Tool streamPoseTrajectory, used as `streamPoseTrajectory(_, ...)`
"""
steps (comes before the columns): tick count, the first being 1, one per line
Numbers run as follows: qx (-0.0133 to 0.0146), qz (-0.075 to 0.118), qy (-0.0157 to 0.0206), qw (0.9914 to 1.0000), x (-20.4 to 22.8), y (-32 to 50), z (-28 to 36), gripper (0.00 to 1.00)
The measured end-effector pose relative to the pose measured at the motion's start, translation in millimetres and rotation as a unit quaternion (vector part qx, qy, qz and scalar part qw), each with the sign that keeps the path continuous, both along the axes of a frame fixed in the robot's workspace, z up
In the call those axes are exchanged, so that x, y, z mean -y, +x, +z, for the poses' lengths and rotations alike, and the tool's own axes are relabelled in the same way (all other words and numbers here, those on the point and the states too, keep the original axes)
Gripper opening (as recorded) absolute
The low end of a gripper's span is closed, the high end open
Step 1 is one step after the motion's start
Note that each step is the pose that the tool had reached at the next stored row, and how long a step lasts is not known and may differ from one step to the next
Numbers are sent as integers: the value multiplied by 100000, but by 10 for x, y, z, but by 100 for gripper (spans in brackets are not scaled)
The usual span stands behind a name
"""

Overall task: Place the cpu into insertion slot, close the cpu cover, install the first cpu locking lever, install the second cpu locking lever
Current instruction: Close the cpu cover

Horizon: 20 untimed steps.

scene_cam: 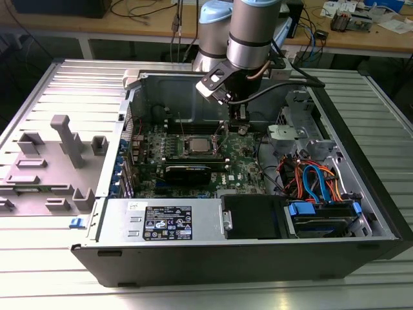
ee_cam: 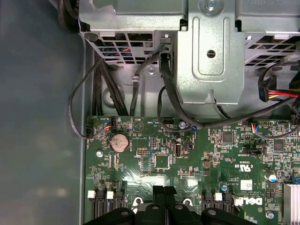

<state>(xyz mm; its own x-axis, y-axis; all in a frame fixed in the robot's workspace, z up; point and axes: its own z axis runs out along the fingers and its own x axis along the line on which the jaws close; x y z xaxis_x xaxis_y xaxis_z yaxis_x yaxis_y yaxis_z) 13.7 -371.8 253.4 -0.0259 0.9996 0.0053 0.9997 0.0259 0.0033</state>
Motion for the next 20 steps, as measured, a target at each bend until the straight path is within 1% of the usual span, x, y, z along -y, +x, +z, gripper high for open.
streamPoseTrajectory(5,4,-16,1,100000,0,-7,0,11)
streamPoseTrajectory(11,4,-6,0,100000,0,-50,0,11)
streamPoseTrajectory(20,2,-3,-5,100000,0,-92,-1,11)
